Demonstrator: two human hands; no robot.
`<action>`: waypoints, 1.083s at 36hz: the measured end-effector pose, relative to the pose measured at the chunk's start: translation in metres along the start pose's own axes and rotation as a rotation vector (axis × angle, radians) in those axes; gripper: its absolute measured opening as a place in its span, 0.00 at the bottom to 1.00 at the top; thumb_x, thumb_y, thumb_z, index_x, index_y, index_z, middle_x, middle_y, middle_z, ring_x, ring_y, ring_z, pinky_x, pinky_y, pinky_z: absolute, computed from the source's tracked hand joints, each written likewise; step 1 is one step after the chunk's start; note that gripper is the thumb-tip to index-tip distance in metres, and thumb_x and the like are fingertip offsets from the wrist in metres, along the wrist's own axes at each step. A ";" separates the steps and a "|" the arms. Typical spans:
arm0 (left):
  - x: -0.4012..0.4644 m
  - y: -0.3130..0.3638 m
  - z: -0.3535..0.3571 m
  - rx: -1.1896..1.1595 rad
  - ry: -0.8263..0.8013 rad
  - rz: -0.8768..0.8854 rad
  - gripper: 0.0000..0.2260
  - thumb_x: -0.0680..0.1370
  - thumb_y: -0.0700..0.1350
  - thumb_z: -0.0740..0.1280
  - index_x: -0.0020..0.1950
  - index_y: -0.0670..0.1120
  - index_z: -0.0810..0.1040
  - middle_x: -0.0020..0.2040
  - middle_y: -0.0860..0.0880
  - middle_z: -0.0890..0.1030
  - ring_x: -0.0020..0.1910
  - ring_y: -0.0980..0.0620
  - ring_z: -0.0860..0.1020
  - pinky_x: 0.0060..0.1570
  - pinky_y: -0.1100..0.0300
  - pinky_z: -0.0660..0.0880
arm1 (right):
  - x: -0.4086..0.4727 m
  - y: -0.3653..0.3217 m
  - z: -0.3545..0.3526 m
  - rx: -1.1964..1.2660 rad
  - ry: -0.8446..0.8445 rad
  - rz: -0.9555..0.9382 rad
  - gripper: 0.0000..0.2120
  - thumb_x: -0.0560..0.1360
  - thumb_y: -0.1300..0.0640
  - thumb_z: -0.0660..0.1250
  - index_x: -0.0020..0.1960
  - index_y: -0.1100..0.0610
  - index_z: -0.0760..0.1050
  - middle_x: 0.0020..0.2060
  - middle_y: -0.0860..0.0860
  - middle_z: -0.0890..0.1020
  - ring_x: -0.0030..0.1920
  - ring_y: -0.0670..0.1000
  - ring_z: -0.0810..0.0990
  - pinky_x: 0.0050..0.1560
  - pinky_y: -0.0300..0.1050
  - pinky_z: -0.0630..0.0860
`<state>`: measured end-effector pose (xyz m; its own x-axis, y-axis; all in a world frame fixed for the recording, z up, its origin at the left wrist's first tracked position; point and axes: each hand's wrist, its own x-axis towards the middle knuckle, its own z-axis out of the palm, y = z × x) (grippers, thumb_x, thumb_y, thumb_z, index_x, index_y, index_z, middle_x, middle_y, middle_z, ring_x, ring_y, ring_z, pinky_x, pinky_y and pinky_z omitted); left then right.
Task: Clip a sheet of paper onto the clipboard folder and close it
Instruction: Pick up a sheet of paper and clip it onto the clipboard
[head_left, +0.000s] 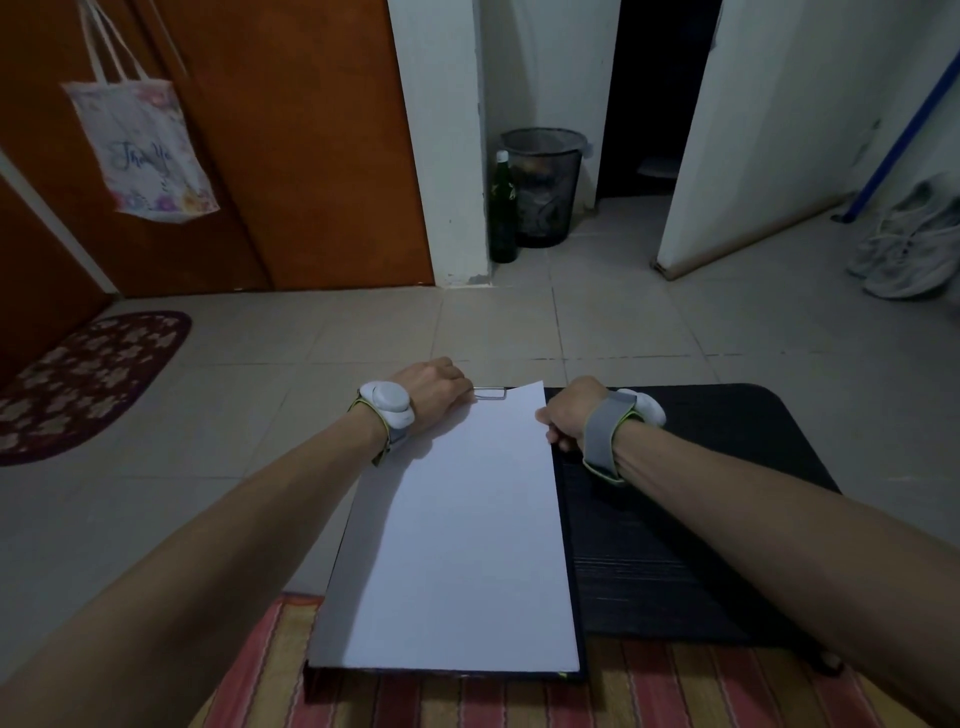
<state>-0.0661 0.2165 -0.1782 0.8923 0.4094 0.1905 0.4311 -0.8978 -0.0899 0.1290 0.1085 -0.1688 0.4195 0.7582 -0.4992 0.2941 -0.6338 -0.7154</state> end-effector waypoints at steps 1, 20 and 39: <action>0.000 0.000 0.000 0.003 -0.006 0.000 0.11 0.80 0.45 0.61 0.49 0.41 0.80 0.47 0.40 0.83 0.49 0.40 0.77 0.46 0.49 0.75 | 0.001 0.000 0.000 0.006 0.005 -0.002 0.12 0.77 0.63 0.65 0.35 0.66 0.73 0.13 0.52 0.75 0.12 0.49 0.68 0.25 0.39 0.68; 0.000 0.000 0.000 0.018 -0.009 0.018 0.11 0.80 0.45 0.61 0.50 0.40 0.81 0.47 0.39 0.83 0.49 0.39 0.77 0.45 0.49 0.75 | 0.008 0.007 0.000 0.053 0.035 -0.004 0.11 0.75 0.62 0.67 0.35 0.66 0.75 0.15 0.53 0.76 0.17 0.52 0.71 0.29 0.43 0.72; -0.003 0.002 0.004 0.095 -0.024 0.032 0.13 0.81 0.45 0.59 0.49 0.38 0.80 0.46 0.39 0.82 0.48 0.38 0.77 0.47 0.48 0.76 | 0.021 0.011 0.005 -0.071 0.035 0.008 0.11 0.69 0.58 0.63 0.33 0.63 0.78 0.21 0.54 0.81 0.18 0.52 0.76 0.31 0.43 0.74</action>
<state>-0.0673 0.2142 -0.1824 0.9083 0.3853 0.1632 0.4120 -0.8915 -0.1882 0.1368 0.1179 -0.1897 0.4515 0.7477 -0.4869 0.3504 -0.6504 -0.6739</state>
